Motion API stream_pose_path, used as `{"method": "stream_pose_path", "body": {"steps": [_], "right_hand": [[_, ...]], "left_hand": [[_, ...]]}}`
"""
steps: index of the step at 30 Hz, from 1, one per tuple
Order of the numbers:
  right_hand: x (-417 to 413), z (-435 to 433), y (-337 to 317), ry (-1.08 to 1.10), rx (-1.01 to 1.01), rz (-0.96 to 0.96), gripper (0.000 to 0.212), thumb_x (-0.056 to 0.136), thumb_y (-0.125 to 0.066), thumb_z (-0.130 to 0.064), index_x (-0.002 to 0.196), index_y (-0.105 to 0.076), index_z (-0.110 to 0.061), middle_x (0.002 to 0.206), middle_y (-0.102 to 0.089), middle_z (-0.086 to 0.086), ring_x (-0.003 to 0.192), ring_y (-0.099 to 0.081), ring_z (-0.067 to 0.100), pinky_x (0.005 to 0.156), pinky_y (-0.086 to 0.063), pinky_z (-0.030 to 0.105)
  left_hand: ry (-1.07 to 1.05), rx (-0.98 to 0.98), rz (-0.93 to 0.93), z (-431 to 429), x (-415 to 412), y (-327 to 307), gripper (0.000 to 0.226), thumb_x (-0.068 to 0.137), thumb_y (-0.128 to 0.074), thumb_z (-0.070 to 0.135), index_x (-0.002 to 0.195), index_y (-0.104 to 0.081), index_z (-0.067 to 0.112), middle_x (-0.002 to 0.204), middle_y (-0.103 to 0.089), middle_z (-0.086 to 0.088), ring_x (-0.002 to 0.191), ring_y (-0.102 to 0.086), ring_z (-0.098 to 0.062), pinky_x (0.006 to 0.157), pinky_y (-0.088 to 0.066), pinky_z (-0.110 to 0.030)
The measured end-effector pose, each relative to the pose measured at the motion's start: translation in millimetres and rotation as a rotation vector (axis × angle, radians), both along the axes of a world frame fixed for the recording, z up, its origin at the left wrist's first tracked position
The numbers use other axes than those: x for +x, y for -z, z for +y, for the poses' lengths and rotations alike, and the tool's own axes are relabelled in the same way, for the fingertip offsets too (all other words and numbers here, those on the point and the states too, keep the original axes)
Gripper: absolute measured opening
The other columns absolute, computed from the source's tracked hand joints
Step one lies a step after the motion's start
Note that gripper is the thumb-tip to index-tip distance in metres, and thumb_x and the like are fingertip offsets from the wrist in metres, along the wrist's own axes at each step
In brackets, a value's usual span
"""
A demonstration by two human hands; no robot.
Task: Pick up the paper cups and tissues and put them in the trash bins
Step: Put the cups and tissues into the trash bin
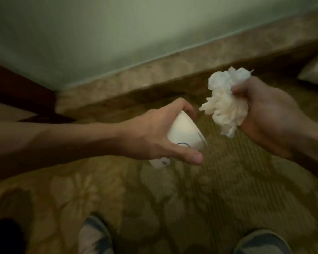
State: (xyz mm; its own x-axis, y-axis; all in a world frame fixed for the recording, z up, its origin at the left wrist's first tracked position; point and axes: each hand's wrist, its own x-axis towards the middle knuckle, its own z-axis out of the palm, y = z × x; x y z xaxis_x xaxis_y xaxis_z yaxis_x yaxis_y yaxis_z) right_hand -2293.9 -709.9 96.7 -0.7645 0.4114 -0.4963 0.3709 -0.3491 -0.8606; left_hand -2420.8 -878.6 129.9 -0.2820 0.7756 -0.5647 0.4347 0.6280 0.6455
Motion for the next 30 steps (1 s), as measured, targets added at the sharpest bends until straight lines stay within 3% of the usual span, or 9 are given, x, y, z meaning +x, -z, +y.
{"method": "stream_pose_path", "body": {"steps": [2,8,12,16,17,20,23,28,30], "right_hand": [[-26,-40,-23,-0.188,0.011,0.084,0.013,0.095,-0.051,-0.027,0.090,-0.063,-0.027,0.101,-0.072,0.001,0.097,-0.069,0.020,0.096,-0.049,0.047],[-124,-162,-128,-0.684,0.361,0.354,0.028,0.075,-0.063,-0.056,0.098,-0.071,-0.042,0.092,-0.076,-0.011,0.083,-0.074,0.012,0.086,-0.053,0.047],[-170,-299,-198,-0.917,0.552,0.559,0.013,0.081,-0.065,-0.056,0.088,-0.071,-0.046,0.080,-0.075,-0.015,0.064,-0.073,0.012,0.070,-0.058,0.042],[-192,-425,-229,-1.013,0.559,0.770,0.010,0.083,-0.069,-0.052,0.075,-0.068,-0.046,0.064,-0.068,-0.023,0.053,-0.066,-0.001,0.046,-0.050,0.012],[-194,-456,-230,-1.049,0.596,0.773,0.006,0.085,-0.066,-0.051,0.088,-0.068,-0.047,0.067,-0.066,-0.024,0.059,-0.063,-0.005,0.051,-0.045,0.007],[-191,-534,-213,-1.230,0.698,0.724,0.051,0.091,-0.056,-0.051,0.138,-0.048,-0.032,0.112,-0.053,-0.015,0.083,-0.050,-0.002,0.063,-0.036,0.012],[-187,-598,-188,-1.318,0.669,0.740,0.047,0.093,-0.053,-0.050,0.136,-0.045,-0.033,0.136,-0.046,-0.005,0.094,-0.049,0.003,0.063,-0.033,0.012],[-189,-675,-153,-1.410,0.618,0.684,0.045,0.094,-0.056,-0.046,0.133,-0.049,-0.027,0.132,-0.049,-0.001,0.115,-0.053,0.015,0.091,-0.050,0.035],[-187,-696,-140,-1.421,0.622,0.679,0.046,0.093,-0.058,-0.043,0.134,-0.050,-0.023,0.131,-0.050,-0.001,0.116,-0.052,0.016,0.091,-0.050,0.033]], "left_hand": [[-0.068,0.005,0.081,-52,-20,-33,0.080,0.052,-0.080,0.073,0.118,-0.040,0.050,0.098,-0.060,0.024,0.084,-0.061,0.005,0.060,-0.051,-0.014],[-0.521,0.190,0.264,-231,-32,-130,0.057,0.064,-0.074,0.063,0.112,-0.050,0.043,0.095,-0.068,0.008,0.079,-0.070,-0.010,0.059,-0.059,-0.030],[-0.796,0.275,0.461,-358,-9,-185,0.047,0.073,-0.067,0.055,0.110,-0.051,0.030,0.094,-0.067,0.006,0.081,-0.069,-0.010,0.061,-0.056,-0.024],[-1.035,0.306,0.582,-473,26,-215,0.050,0.073,-0.067,0.054,0.110,-0.052,0.024,0.101,-0.065,0.006,0.087,-0.069,-0.011,0.061,-0.056,-0.022],[-1.094,0.299,0.600,-498,35,-216,0.049,0.072,-0.067,0.055,0.108,-0.052,0.026,0.102,-0.065,0.008,0.088,-0.070,-0.011,0.061,-0.056,-0.022],[-1.251,0.268,0.674,-567,55,-210,0.046,0.069,-0.072,0.059,0.102,-0.055,0.031,0.102,-0.067,0.011,0.087,-0.071,-0.011,0.060,-0.059,-0.026],[-1.414,0.233,0.742,-622,68,-187,0.048,0.066,-0.076,0.064,0.095,-0.058,0.030,0.097,-0.070,0.011,0.082,-0.072,-0.010,0.057,-0.059,-0.027],[-1.658,0.045,0.722,-680,75,-133,0.046,0.067,-0.068,0.063,0.087,-0.063,0.022,0.082,-0.070,0.007,0.073,-0.068,0.001,0.051,-0.052,-0.015],[-1.633,-0.092,0.697,-694,71,-118,0.042,0.080,-0.062,0.057,0.092,-0.066,0.016,0.087,-0.067,0.008,0.073,-0.067,-0.002,0.050,-0.051,-0.016]]}}
